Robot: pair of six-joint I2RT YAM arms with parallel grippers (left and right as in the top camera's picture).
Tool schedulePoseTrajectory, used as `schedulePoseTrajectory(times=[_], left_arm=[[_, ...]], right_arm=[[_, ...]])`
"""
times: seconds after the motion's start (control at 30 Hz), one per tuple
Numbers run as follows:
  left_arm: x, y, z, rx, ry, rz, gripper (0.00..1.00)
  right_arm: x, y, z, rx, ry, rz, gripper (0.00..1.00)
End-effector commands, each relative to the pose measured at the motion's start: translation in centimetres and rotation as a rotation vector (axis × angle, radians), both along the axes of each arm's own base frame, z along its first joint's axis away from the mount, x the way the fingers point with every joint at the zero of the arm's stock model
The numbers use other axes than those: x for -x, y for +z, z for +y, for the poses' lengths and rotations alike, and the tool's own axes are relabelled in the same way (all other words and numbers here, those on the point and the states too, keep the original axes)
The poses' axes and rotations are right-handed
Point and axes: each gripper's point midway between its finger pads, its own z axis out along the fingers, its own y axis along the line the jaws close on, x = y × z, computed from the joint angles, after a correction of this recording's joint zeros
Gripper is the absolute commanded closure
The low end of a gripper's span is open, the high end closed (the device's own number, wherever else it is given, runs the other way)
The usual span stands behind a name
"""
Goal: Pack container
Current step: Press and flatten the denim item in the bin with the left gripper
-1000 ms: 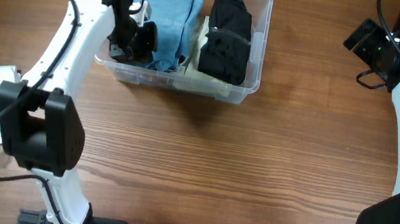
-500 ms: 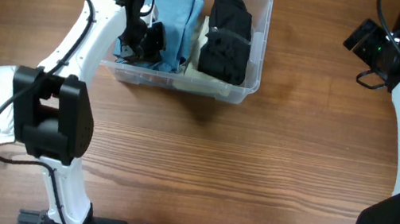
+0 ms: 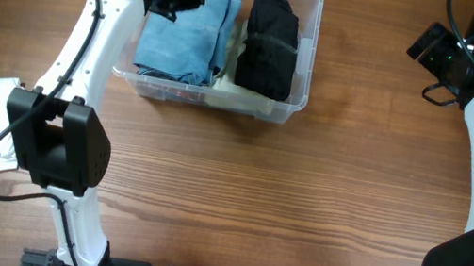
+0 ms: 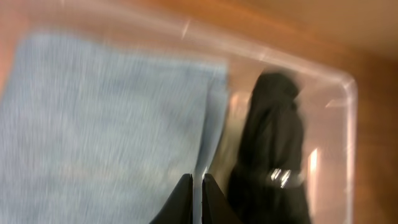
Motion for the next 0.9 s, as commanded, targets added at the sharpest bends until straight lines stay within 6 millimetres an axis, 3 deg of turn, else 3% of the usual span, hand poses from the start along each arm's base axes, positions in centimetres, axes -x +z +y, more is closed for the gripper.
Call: schedulePoseTrajectory(times=[0.0, 0.13, 0.27, 0.5, 0.87], left_arm=[[-1.7, 1.5, -0.3, -0.003, -0.009, -0.098, 0.95], [-3.2, 0.9, -0.8, 0.003, -0.013, -0.138, 0.95], [-4.5, -1.1, -1.0, 0.004, -0.013, -0.139, 0.94], [-5.0, -5.1, -1.1, -0.004, -0.011, -0.076, 0.94], [-5.4, -8.8, -1.2, -0.011, -0.013, -0.026, 0.95]], right_arm=[[-0.1, -0.6, 0.2, -0.012, -0.002, 0.009, 0.00], [-0.1, -0.6, 0.2, -0.012, -0.002, 0.009, 0.00], [-0.1, -0.6, 0.2, -0.012, -0.002, 0.009, 0.00], [-0.1, -0.6, 0.2, -0.012, -0.002, 0.009, 0.00], [-0.1, -0.6, 0.2, -0.012, -0.002, 0.009, 0.00]])
